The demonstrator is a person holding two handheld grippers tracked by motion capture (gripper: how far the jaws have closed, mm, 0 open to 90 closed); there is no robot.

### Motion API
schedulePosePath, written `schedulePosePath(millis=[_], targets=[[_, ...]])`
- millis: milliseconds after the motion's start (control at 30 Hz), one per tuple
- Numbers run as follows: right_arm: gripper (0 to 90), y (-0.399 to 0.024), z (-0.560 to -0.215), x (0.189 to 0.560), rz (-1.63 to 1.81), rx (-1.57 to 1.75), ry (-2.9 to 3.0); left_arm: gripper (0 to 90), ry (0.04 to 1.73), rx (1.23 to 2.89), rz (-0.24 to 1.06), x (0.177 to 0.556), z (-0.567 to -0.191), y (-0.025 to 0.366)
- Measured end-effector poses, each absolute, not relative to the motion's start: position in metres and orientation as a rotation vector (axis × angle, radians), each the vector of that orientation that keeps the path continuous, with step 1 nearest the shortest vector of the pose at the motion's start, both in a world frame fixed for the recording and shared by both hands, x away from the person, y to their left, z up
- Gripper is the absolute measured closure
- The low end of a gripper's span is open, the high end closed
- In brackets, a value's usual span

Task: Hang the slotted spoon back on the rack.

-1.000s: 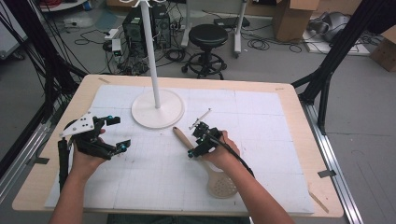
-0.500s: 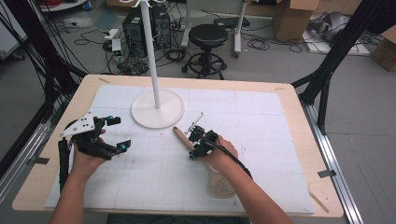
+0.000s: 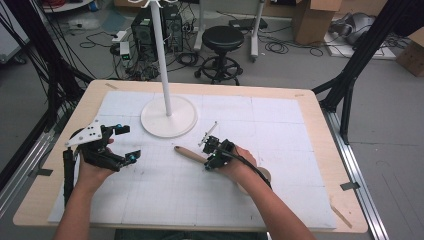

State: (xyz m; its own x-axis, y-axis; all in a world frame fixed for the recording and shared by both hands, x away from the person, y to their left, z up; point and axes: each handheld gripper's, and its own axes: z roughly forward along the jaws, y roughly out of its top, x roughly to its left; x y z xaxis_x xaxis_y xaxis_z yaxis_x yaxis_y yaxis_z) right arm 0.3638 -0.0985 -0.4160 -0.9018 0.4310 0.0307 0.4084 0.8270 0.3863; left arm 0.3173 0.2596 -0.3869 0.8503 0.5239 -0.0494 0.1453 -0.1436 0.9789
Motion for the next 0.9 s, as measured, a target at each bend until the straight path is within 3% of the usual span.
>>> schedulePosePath(millis=[167, 200, 267, 333, 467, 533, 767, 900], targets=[[74.5, -0.1, -0.416, 0.365, 0.613, 0.645, 2.971, 1.7, 0.522, 1.704, 0.356, 0.317, -0.387, 0.261], [72.1, -0.101, -0.416, 0.365, 0.623, 0.664, 2.972, 1.7, 0.524, 1.705, 0.356, 0.317, -0.387, 0.261], [59.1, -0.102, -0.416, 0.367, 0.658, 0.703, 2.988, 1.7, 0.524, 1.704, 0.355, 0.317, -0.387, 0.26], [53.4, -0.105, -0.415, 0.367, 0.655, 0.743, 2.966, 1.7, 0.528, 1.708, 0.355, 0.318, -0.388, 0.26], [51.0, -0.105, -0.415, 0.365, 0.62, 0.824, 2.939, 1.7, 0.531, 1.711, 0.352, 0.319, -0.389, 0.26], [51.4, -0.103, -0.416, 0.364, 0.587, 0.81, 2.929, 1.7, 0.535, 1.715, 0.35, 0.319, -0.39, 0.26], [73.0, -0.094, -0.416, 0.358, 0.553, 0.762, 2.908, 1.7, 0.538, 1.709, 0.352, 0.319, -0.39, 0.26], [75.4, -0.092, -0.416, 0.356, 0.538, 0.725, 2.909, 1.7, 0.54, 1.722, 0.356, 0.318, -0.39, 0.258]])
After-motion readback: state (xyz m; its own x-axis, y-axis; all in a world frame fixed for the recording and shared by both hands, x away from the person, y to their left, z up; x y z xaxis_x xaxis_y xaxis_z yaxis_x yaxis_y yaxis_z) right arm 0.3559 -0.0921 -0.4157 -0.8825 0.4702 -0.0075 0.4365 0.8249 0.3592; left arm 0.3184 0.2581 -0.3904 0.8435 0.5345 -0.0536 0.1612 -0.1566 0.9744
